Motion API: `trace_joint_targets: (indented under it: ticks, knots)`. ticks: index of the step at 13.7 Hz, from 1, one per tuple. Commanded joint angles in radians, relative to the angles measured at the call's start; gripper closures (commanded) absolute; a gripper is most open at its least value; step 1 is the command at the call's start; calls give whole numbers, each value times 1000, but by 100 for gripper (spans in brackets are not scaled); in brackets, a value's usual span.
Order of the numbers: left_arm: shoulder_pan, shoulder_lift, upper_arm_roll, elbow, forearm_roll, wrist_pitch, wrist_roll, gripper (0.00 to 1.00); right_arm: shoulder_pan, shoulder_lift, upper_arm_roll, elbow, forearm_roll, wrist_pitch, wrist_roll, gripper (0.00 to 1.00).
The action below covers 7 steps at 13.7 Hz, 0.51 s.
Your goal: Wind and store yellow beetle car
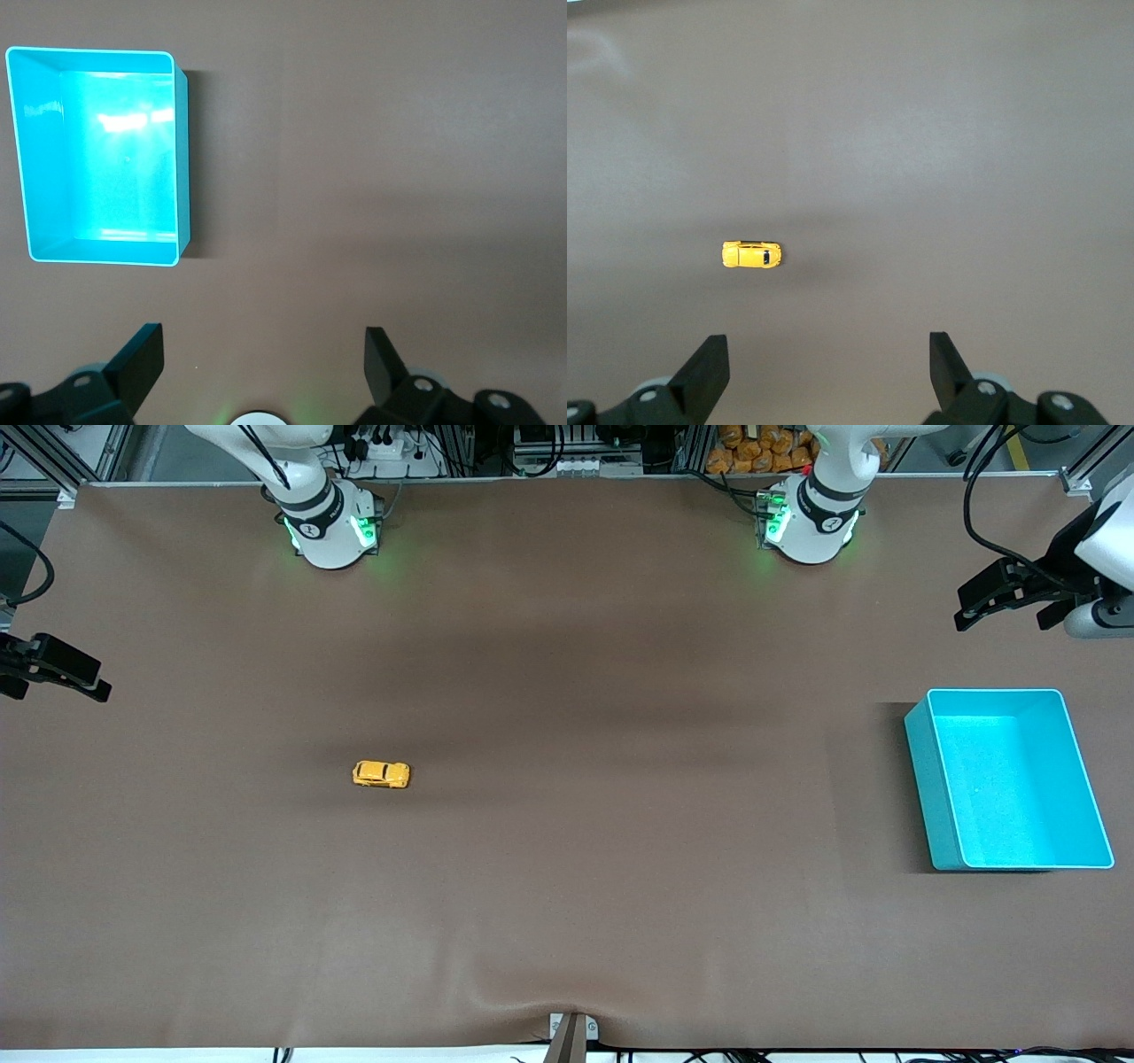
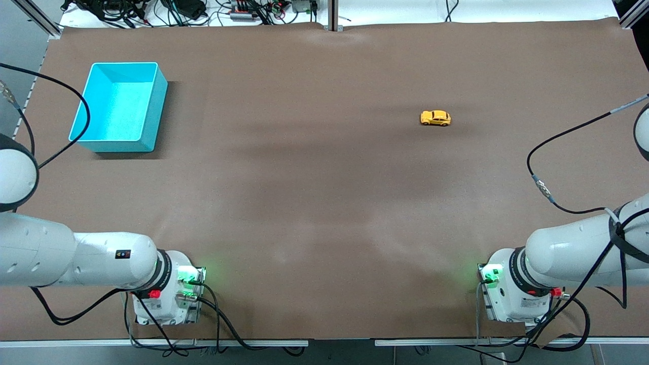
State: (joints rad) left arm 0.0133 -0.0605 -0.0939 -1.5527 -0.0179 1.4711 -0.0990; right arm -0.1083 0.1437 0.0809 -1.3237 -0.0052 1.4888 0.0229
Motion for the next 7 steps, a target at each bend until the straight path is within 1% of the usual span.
trace_joint_targets:
  ticks: [1,7]
  knots:
    - [2,1,-3,14,13,-2,-1,0,9,-24,-3,-31,10,13,20,0]
    - [4,1,-3,14,12,-8,-1,0,24,-29,-3,-34,8,7,20,0]
